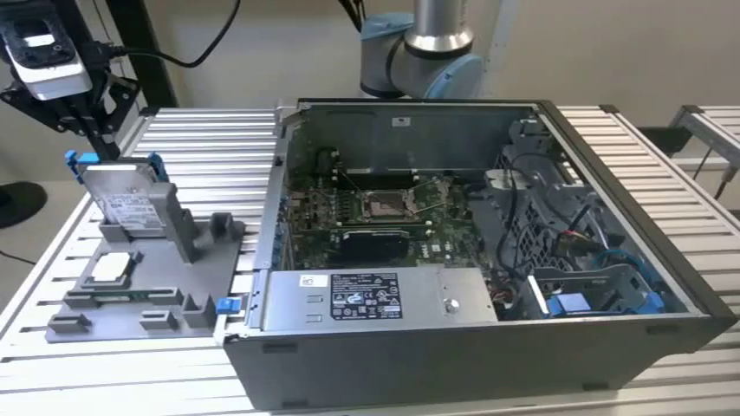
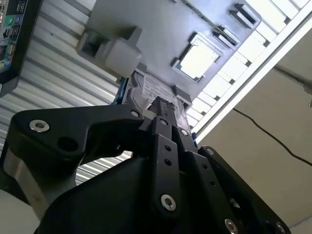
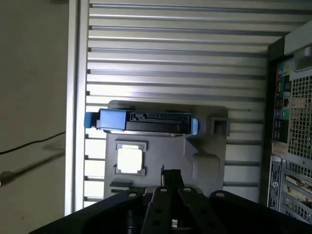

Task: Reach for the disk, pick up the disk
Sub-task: 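Reach for the disk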

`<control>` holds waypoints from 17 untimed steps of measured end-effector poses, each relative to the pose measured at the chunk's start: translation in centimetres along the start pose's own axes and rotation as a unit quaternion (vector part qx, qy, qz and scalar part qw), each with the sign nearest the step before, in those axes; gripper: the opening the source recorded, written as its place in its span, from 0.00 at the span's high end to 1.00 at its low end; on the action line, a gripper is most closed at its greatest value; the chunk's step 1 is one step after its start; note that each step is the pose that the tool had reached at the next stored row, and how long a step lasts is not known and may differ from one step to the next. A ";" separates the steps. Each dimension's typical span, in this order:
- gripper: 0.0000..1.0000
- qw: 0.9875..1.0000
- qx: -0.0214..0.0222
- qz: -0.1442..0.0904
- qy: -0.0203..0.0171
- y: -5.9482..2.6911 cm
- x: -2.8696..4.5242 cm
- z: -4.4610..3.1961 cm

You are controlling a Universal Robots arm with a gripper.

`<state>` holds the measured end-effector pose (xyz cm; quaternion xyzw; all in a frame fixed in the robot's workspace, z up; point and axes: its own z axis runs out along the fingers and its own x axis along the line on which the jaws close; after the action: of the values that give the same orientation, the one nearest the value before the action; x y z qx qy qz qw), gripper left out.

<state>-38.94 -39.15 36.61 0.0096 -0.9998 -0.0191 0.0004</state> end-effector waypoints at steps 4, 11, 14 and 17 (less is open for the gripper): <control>1.00 1.000 0.000 0.000 0.000 0.08 0.00 0.00; 1.00 1.000 0.000 0.000 0.000 2.41 0.25 0.13; 1.00 1.000 0.000 0.000 0.000 3.20 0.74 0.20; 1.00 1.000 0.000 0.000 0.000 3.25 1.75 0.21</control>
<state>-40.75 -35.92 36.53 0.0100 -0.9998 -0.0191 0.0005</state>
